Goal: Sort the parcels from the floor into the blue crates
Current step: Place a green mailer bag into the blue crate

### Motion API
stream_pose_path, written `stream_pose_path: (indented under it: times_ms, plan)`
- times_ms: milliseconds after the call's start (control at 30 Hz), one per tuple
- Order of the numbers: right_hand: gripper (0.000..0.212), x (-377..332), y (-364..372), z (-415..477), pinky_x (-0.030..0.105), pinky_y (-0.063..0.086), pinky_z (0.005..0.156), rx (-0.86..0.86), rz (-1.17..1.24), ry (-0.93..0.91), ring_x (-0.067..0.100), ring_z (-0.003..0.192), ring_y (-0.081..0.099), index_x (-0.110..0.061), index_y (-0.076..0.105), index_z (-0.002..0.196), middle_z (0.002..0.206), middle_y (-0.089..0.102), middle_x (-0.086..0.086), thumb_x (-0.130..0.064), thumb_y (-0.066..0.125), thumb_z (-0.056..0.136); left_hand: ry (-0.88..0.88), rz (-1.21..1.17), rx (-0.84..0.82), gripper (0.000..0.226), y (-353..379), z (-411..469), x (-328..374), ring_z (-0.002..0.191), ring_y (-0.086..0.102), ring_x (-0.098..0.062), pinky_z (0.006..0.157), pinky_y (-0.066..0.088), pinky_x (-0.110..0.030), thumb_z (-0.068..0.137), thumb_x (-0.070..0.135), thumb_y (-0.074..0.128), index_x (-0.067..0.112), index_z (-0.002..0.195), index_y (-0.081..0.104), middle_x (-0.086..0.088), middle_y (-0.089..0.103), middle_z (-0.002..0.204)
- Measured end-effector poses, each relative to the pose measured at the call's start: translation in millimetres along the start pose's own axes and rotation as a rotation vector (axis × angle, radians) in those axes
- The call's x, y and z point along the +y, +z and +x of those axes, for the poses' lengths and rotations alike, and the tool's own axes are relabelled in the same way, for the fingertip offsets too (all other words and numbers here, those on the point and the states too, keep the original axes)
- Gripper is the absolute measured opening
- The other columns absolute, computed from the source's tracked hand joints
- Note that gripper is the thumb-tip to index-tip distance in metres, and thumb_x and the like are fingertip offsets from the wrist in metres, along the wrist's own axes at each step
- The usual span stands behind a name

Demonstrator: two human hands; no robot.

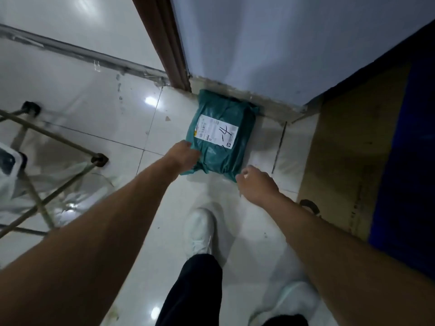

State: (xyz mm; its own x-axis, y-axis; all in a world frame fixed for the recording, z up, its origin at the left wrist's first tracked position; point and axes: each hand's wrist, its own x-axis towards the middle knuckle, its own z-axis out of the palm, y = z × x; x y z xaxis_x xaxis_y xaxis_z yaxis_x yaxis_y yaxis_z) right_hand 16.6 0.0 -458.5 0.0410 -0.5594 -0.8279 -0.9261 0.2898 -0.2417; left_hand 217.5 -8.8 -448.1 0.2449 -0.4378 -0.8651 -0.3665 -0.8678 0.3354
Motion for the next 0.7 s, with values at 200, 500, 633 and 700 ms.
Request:
stream_pose_path:
  times_ms: [200,500,633,700]
  plan:
    - [0.065,-22,22,89,0.037,0.044,0.102,-0.057,0.361,0.044,0.031,0.126,0.053,-0.017,0.029,0.153,0.147,0.050,0.009,-0.040,0.054,0.097,0.015,-0.048,-0.009,0.075,32,94,-28,0.104,0.065,-0.031,0.088,0.058,-0.040,0.071,0.030,0.057,0.014,0.143,0.046,-0.010,0.064,0.126]
    - [0.077,-14,59,119,0.040,0.043,0.107,-0.055,0.651,0.144,0.030,0.129,0.051,-0.016,0.025,0.151,0.148,0.049,0.008,-0.043,0.065,0.091,0.115,-0.170,-0.119,0.062,53,115,-23,0.120,0.060,-0.025,0.105,0.049,-0.040,0.094,0.043,0.063,0.018,0.148,0.044,-0.003,0.060,0.138]
    - [0.067,-6,49,115,0.039,0.047,0.103,-0.059,0.696,0.176,0.028,0.119,0.057,-0.021,0.039,0.146,0.138,0.056,0.006,-0.045,0.065,0.089,0.105,-0.139,-0.117,0.050,58,99,-23,0.124,0.057,-0.027,0.109,0.045,-0.043,0.101,0.037,0.057,0.023,0.147,0.044,-0.004,0.057,0.139]
    - [0.061,-2,39,103,0.042,0.050,0.102,-0.057,0.679,0.163,0.027,0.114,0.060,-0.023,0.047,0.141,0.132,0.060,0.005,-0.046,0.063,0.087,0.068,-0.138,-0.123,0.050,56,86,-26,0.124,0.056,-0.029,0.111,0.043,-0.048,0.101,0.039,0.055,0.026,0.148,0.044,-0.006,0.056,0.140]
